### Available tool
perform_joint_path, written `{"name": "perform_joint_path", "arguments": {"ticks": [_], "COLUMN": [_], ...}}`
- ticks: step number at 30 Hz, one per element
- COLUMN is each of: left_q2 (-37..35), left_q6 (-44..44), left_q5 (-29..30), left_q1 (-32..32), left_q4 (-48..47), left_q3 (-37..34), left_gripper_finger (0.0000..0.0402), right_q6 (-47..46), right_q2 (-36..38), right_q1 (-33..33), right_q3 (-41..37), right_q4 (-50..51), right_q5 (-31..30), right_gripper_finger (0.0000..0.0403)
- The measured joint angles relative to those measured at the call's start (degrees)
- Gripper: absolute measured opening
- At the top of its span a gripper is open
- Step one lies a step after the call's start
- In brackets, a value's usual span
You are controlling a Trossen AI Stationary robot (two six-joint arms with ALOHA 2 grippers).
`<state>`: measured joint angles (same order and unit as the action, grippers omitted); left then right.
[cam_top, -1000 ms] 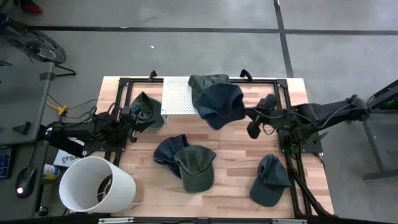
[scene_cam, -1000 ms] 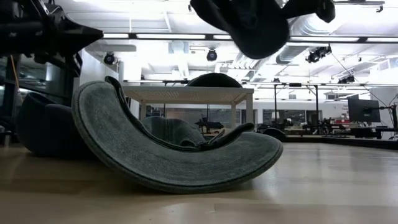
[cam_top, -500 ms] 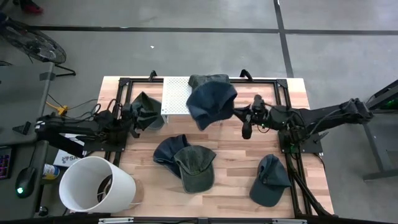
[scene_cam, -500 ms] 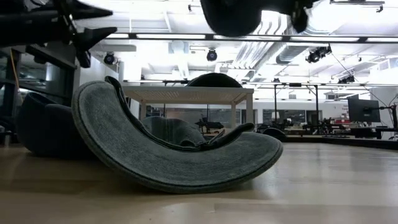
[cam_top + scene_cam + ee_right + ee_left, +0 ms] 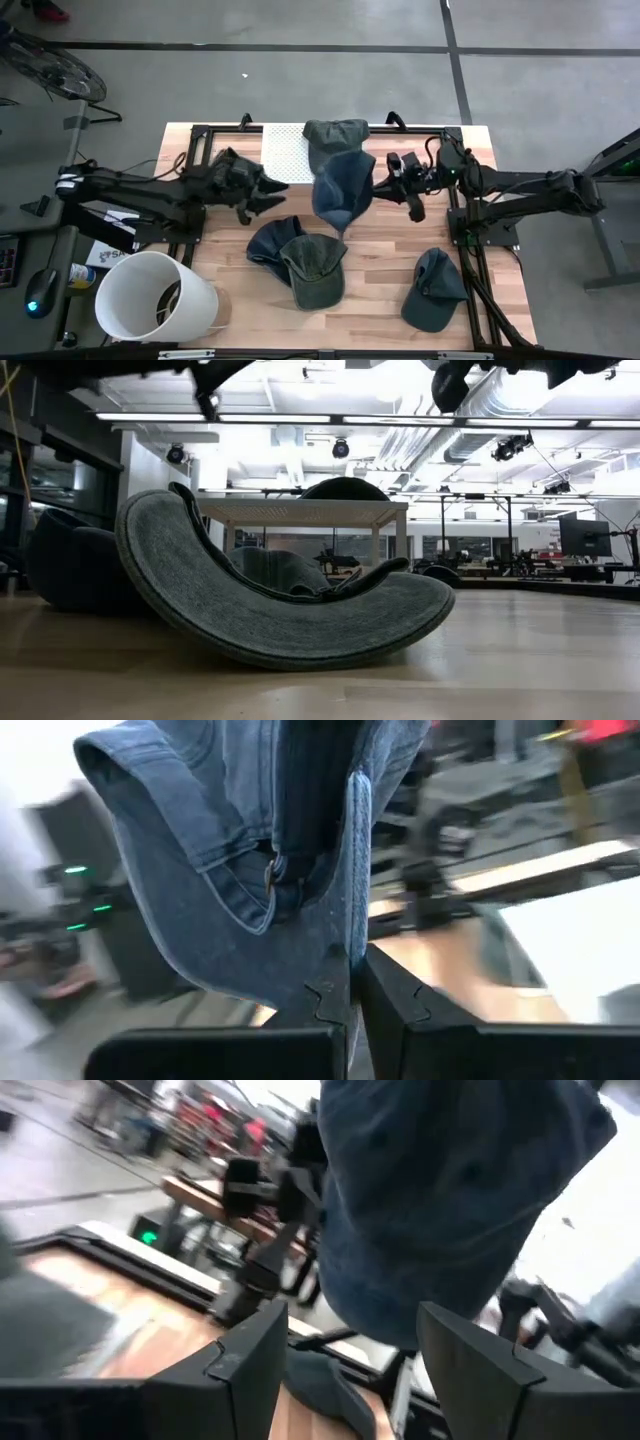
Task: Pick & Place hat
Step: Put the top right blue cap on the shelf
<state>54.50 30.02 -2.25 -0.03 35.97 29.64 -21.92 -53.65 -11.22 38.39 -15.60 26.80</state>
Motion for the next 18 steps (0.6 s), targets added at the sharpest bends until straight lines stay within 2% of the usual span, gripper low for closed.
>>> {"name": "perform_joint_path", "arguments": {"ticks": [3, 7, 10, 18], "left_q2": [4.9, 9.4, 11.6, 12.2], "left_q6": [-0.2, -0.2, -1.7, -8.8], "left_q5": [-2.6, -7.2, -8.9, -7.1], "left_q1": [0.0, 0.0, 0.0, -0.9], "left_q4": [0.0, -0.1, -0.9, -6.6], "left_q3": [5.4, 12.1, 16.4, 22.7], "left_gripper_finger": [0.0221, 0.0221, 0.0221, 0.0221], "right_q6": [-2.8, -3.8, -4.2, -1.5], "right_q2": [0.0, 0.0, 0.0, 0.0], "right_q1": [-2.5, -4.3, -5.5, -7.2], "right_q3": [0.0, 0.0, 0.0, 0.0], "right_q4": [-0.7, -0.6, 0.3, 4.2], "right_q5": [10.4, 17.3, 18.2, 15.8], "right_gripper_finger": [0.0003, 0.0003, 0.0003, 0.0003]}}
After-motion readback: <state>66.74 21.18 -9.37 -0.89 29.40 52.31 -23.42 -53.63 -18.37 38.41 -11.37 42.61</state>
